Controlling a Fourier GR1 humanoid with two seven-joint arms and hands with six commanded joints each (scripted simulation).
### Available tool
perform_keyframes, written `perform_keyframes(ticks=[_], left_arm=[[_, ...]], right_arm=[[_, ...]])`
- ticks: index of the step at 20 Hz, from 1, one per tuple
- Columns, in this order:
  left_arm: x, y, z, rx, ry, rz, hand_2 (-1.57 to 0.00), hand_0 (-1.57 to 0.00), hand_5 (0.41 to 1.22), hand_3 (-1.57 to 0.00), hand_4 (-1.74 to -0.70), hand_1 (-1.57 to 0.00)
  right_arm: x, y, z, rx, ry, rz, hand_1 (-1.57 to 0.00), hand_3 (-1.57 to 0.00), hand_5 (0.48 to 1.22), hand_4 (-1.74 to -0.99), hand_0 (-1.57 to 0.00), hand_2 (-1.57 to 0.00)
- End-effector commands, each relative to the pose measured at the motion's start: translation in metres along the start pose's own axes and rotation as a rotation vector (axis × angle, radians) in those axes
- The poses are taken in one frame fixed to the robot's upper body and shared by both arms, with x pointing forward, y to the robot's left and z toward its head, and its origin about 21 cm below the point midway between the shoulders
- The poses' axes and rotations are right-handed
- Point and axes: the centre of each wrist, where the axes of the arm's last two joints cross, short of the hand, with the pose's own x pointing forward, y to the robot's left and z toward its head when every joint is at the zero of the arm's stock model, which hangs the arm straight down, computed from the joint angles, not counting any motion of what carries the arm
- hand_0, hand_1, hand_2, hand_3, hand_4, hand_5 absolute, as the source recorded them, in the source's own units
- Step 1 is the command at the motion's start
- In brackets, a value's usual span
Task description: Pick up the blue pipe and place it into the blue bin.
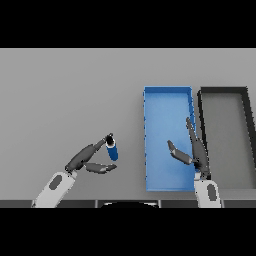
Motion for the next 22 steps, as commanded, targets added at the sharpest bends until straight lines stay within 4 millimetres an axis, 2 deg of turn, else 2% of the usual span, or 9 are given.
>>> perform_keyframes(ticks=[1,7,9,12,14,15,17,20,22], left_arm=[[-0.001,-0.001,-0.004,-0.002,-0.003,0.0,0.0,0.0,0.46,0.0,-1.14,0.0],[-0.008,-0.011,-0.027,-0.003,0.034,-0.065,0.0,0.0,0.418,0.0,-1.05,0.0],[-0.011,-0.018,-0.034,-0.019,0.013,-0.014,0.0,0.0,0.428,0.0,-1.08,0.0],[-0.008,-0.026,-0.041,-0.014,-0.041,0.037,-0.05,0.0,0.502,-0.04,-1.14,0.0],[-0.012,-0.03,-0.047,-0.003,-0.044,0.102,-0.31,-0.01,0.613,-0.28,-1.24,-0.16],[-0.012,-0.035,-0.048,0.002,-0.068,0.138,-0.49,-0.12,0.735,-0.53,-1.28,-0.32],[-0.011,-0.036,-0.047,0.012,-0.081,0.15,-0.87,-0.6,0.91,-0.91,-1.44,-0.75],[-0.006,-0.043,-0.052,-0.013,-0.088,0.158,-1.21,-1.07,1.062,-1.19,-1.58,-1.15],[-0.003,-0.045,-0.05,-0.009,-0.104,0.132,-1.34,-1.25,1.119,-1.33,-1.53,-1.3]], right_arm=[[0.0,0.002,0.002,0.001,-0.003,-0.006,0.0,0.0,0.625,-1.205,0.0,0.0],[-0.001,-0.001,0.004,-0.002,-0.016,-0.001,0.0,0.0,0.645,-1.221,0.0,0.0],[-0.002,-0.002,0.004,-0.002,-0.013,0.009,0.0,0.0,0.646,-1.207,0.0,0.0],[-0.001,-0.005,0.006,-0.009,-0.025,0.015,0.0,0.0,0.653,-1.21,0.0,0.0],[-0.003,-0.005,0.008,-0.004,-0.027,0.005,0.0,0.0,0.655,-1.217,0.0,0.0],[-0.004,-0.004,0.007,-0.003,-0.02,0.005,0.0,0.0,0.656,-1.22,0.0,0.0],[-0.006,-0.006,0.006,-0.009,-0.011,0.015,0.0,0.0,0.657,-1.219,0.0,0.0],[-0.006,-0.002,0.004,0.001,-0.012,-0.009,0.0,0.0,0.66,-1.233,0.0,0.0],[-0.001,-0.002,0.0,-0.002,-0.008,-0.011,0.0,0.0,0.651,-1.224,0.0,0.0]])
